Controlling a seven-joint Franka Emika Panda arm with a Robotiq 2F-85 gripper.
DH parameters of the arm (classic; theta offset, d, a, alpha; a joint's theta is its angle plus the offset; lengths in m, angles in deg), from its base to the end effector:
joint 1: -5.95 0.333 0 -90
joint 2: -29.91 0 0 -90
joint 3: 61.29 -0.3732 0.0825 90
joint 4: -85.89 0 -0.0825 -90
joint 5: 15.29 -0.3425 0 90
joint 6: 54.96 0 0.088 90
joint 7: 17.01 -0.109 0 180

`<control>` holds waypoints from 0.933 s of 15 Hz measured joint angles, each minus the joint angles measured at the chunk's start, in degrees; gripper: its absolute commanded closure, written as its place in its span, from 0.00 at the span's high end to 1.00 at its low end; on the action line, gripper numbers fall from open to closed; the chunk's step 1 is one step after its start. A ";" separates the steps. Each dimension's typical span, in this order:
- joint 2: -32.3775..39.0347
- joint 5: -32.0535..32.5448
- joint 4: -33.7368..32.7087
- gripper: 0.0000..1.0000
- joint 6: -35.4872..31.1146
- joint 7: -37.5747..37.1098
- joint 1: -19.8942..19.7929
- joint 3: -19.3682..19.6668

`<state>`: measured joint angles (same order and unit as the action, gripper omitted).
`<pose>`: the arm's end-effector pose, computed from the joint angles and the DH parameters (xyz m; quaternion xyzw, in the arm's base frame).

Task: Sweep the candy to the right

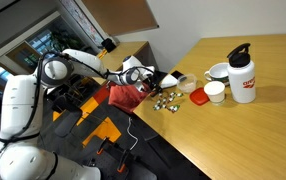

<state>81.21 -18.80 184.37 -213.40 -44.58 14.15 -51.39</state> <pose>0.6916 -0.0022 0.1600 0.9654 -0.2420 0.0918 0.0312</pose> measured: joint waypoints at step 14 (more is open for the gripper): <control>-0.43 -0.18 -0.31 0.12 0.26 -3.48 2.73 1.42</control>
<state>80.79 -18.98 184.05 -213.14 -48.06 16.88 -49.97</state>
